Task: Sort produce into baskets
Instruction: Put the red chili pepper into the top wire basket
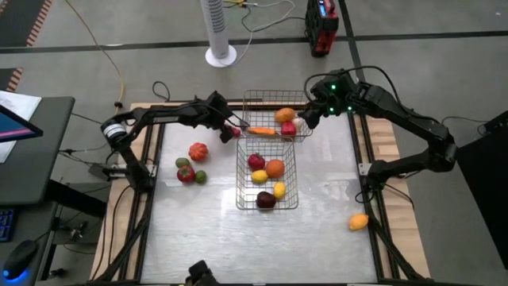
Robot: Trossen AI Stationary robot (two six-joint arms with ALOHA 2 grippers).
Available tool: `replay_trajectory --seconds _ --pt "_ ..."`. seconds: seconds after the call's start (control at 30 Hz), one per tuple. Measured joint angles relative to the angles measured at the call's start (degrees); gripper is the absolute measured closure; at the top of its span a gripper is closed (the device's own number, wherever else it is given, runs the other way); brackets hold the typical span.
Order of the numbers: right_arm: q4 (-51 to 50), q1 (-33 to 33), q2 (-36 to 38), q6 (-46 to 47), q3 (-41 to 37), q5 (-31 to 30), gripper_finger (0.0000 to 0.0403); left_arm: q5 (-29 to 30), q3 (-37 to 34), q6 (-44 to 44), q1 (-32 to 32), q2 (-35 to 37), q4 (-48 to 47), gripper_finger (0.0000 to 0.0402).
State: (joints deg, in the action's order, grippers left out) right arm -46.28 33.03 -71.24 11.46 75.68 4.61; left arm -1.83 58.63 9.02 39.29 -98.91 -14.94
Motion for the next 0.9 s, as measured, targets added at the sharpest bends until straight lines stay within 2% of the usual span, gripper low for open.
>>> replay_trajectory --seconds 0.17,0.37,0.63,0.77,0.9 --pt "0.15 -0.20 0.00 0.50 0.00 -0.01 0.0081 -3.51 0.00 8.47 0.09 -0.60 -0.98 0.0096" --pt "1.16 -0.37 0.00 0.72 0.00 -0.03 0.0081 -3.49 0.07 17.88 -0.02 -1.18 -0.41 0.0096" --pt "2.56 -0.39 0.00 1.16 0.00 -0.07 0.0081 -2.95 0.04 14.49 0.53 -4.77 -2.50 0.0101" --pt "2.58 -0.54 0.00 1.14 0.00 -0.13 0.0081 -2.81 0.04 12.08 -0.04 -4.90 -2.96 0.0133" --pt "2.60 -0.54 0.00 0.72 0.00 -0.11 0.0081 -2.64 0.04 9.39 -0.70 -4.45 -6.20 0.0197"
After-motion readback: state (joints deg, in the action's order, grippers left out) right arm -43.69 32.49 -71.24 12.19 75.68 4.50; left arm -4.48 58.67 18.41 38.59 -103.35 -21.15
